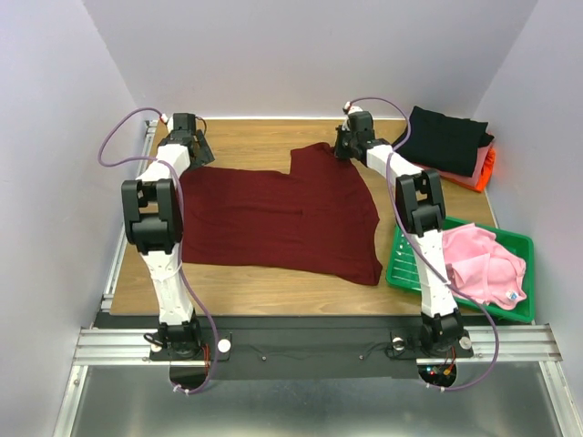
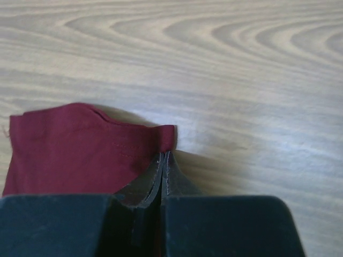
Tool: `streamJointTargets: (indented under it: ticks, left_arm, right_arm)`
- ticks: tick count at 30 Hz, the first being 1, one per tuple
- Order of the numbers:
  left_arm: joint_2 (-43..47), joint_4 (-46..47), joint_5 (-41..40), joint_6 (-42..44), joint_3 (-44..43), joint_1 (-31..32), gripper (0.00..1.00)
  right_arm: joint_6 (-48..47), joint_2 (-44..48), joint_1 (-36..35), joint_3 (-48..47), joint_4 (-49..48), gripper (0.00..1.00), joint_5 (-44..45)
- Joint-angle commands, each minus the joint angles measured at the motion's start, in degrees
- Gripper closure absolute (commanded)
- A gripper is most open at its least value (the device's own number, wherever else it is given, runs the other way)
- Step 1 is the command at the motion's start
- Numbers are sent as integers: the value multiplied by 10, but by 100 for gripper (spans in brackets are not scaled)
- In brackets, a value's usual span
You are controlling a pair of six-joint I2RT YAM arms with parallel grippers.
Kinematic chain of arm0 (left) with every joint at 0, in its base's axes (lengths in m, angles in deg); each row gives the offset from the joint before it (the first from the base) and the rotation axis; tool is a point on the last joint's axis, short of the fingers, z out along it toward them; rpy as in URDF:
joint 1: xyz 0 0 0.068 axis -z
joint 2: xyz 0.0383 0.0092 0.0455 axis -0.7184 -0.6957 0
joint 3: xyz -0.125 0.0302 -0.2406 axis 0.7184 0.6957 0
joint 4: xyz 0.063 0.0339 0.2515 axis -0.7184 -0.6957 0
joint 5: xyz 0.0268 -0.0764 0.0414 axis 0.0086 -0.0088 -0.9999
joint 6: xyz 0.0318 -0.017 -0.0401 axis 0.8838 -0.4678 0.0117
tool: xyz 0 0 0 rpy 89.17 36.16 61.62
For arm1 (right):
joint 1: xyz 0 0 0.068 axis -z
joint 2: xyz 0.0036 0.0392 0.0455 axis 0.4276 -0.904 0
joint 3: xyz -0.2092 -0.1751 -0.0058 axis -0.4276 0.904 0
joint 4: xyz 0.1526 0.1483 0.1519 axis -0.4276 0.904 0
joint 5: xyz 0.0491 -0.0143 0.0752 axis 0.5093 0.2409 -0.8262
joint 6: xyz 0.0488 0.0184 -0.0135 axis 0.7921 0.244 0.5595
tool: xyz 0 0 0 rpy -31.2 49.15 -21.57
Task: Fold and stack the t-shirts
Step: Fold the tshirt
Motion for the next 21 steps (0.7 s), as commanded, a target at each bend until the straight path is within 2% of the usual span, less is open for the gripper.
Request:
streamJointTargets:
  ticks: [1,4,7,21]
  left_arm:
    - [-25,27,-51,-6,-59,-3,9]
    - [-70,9,-74,-11,-108,-4,22]
    - [-92,-2,-81,-7,-138,-7,27]
    - [-156,-19,-85,-12,-187,-17,30]
  right_arm:
    - [12,58,-8,29,-18,100,-15]
    - [12,67,-8,51,-19,100,-13]
    - [12,82,-8,76,-23,100,-9]
    - [15,117,-8,124,-38,100,-7]
